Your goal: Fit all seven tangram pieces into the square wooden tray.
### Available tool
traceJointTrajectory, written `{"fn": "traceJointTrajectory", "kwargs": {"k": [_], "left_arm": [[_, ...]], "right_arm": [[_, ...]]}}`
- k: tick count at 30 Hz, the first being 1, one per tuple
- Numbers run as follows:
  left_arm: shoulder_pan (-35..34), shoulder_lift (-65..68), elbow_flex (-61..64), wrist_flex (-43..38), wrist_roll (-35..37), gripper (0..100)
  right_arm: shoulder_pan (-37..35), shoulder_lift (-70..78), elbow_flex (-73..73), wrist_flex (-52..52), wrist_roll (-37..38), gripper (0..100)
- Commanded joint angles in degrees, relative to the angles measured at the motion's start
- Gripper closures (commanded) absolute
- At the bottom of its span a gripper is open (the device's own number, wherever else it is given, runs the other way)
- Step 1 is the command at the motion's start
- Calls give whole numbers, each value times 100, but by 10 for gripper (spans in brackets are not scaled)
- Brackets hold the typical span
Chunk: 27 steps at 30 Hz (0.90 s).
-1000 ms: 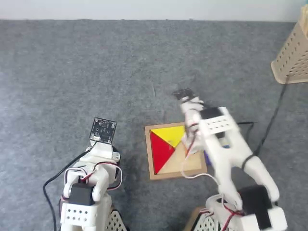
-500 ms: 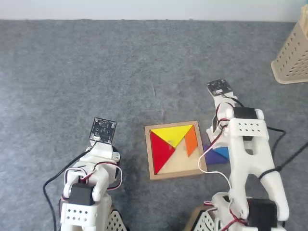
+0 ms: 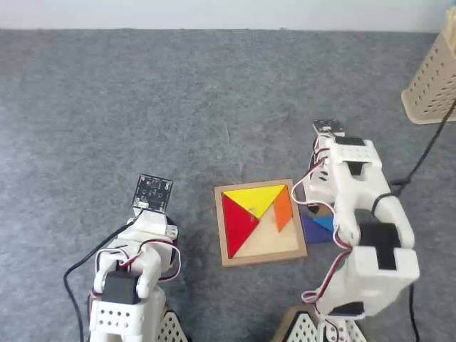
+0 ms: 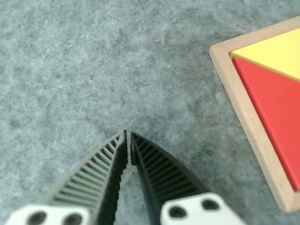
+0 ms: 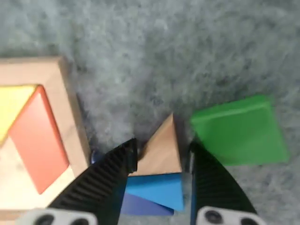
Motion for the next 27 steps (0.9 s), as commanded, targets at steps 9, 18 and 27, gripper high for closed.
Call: {"fn": "traceJointTrajectory", "kwargs": {"k": [9,18,27], "left_arm": [[-35,-123,-110,35,26,988],[-35,-123,-110,35,26,988],[-35,-123,-110,35,26,988]], "right_arm": [[101,57,-492,-92,-70,963],[92,-1314,-466,-31,-62,976],[-48,-2070,492,215,193,923]]}}
